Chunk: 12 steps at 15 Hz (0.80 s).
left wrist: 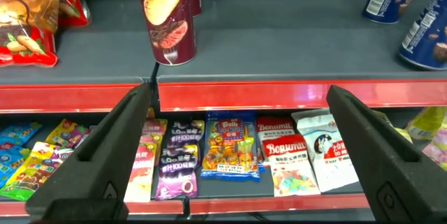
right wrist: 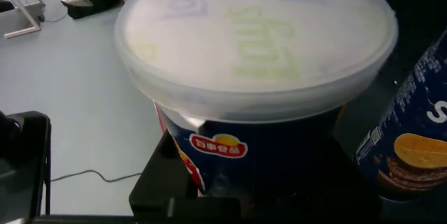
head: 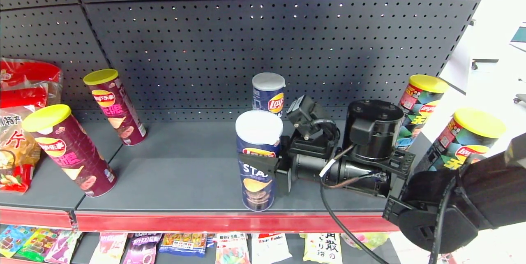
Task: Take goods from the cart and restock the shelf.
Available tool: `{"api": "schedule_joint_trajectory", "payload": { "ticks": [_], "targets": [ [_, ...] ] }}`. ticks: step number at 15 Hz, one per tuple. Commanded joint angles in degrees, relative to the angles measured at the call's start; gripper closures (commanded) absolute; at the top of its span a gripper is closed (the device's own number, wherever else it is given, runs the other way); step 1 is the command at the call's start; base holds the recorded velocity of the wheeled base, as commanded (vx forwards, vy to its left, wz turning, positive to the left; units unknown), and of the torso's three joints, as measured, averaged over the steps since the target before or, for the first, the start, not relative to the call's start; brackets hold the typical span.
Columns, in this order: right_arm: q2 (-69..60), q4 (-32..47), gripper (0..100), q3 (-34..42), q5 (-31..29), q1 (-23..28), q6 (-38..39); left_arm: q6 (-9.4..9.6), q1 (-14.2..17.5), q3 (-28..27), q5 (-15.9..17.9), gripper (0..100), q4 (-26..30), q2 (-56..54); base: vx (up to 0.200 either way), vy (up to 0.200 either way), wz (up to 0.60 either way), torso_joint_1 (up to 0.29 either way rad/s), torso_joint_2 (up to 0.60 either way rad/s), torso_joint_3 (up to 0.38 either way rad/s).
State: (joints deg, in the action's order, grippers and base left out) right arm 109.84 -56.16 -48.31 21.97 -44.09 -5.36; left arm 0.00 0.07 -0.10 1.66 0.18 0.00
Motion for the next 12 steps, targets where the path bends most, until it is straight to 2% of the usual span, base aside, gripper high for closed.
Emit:
{"api": "schedule_joint_trajectory", "payload": {
  "ticks": [1,12],
  "targets": [
    [0.03,0.09,100,-0.12,0.62,0.59,-0.17,0.00,0.01,0.01,0.01,0,-0.01,0.00,0.000,0.000,0.00,0.000,0.00,0.000],
    [1.26,0.26,100,0.06,1.50,1.47,-0.61,0.00,0.01,0.01,0.01,0,-0.01,0.00,0.000,0.000,0.00,0.000,0.00,0.000]
  ]
}}
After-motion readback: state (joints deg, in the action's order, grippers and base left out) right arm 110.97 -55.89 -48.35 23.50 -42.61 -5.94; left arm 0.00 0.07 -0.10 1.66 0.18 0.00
